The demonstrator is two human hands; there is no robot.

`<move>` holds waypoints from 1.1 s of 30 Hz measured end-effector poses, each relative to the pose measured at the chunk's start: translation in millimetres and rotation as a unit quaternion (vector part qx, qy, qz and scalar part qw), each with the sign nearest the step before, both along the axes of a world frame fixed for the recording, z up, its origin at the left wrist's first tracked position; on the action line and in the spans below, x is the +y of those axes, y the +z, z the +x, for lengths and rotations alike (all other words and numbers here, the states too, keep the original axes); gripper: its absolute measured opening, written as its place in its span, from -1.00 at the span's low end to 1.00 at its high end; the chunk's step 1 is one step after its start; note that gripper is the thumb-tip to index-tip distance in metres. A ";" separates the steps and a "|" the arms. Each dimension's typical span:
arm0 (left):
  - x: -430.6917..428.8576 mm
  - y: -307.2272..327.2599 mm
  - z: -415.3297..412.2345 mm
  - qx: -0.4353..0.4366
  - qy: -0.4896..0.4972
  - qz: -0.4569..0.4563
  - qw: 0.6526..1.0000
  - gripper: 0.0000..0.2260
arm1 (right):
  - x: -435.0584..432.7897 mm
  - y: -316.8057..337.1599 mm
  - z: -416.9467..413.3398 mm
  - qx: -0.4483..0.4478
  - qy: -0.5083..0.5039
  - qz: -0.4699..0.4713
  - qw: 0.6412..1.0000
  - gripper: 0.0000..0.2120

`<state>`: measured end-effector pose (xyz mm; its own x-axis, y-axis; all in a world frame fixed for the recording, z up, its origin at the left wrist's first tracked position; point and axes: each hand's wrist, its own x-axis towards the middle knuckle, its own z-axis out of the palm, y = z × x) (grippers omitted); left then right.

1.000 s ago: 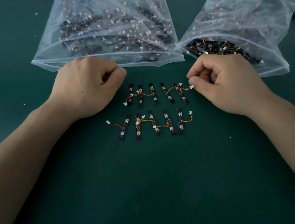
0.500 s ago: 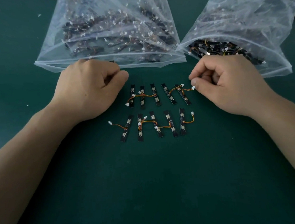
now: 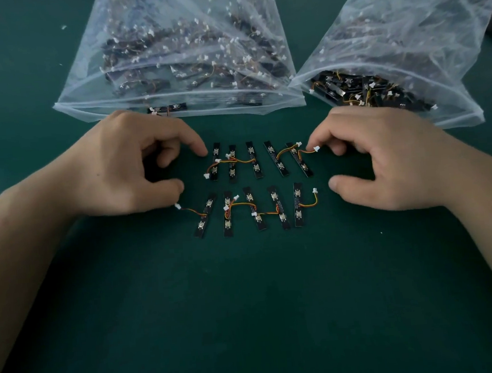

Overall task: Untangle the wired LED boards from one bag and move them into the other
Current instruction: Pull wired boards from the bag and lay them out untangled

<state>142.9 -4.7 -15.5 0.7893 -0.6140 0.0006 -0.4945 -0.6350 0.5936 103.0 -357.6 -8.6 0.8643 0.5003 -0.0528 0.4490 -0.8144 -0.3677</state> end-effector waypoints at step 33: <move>-6.3 1.2 -1.7 0.067 -0.044 -0.034 0.996 -0.57 | 13.6 -11.2 -4.4 -0.013 0.038 0.093 0.995 -0.40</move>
<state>141.2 -11.0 -14.3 0.7285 -0.6826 -0.0580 -0.4592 -0.5494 0.6980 98.6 -344.0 -19.8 0.8234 0.5632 0.0692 0.5184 -0.6969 -0.4955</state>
